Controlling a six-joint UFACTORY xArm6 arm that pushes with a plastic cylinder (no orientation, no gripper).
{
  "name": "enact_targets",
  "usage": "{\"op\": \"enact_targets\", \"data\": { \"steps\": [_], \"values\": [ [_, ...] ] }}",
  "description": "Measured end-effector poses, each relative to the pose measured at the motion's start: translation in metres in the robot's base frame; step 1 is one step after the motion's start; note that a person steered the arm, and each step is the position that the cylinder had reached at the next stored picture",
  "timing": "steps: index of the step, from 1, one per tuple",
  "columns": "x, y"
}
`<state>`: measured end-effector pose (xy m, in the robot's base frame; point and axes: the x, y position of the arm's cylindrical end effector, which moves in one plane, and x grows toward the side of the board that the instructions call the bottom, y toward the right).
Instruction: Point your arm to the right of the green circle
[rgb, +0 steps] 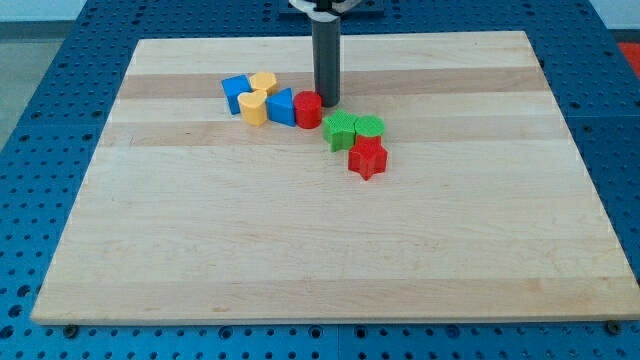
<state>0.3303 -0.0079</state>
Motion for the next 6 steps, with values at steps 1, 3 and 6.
{"op": "enact_targets", "data": {
  "steps": [1,3,6],
  "values": [
    [0.005,0.054],
    [0.034,0.135],
    [0.074,0.083]
  ]
}}
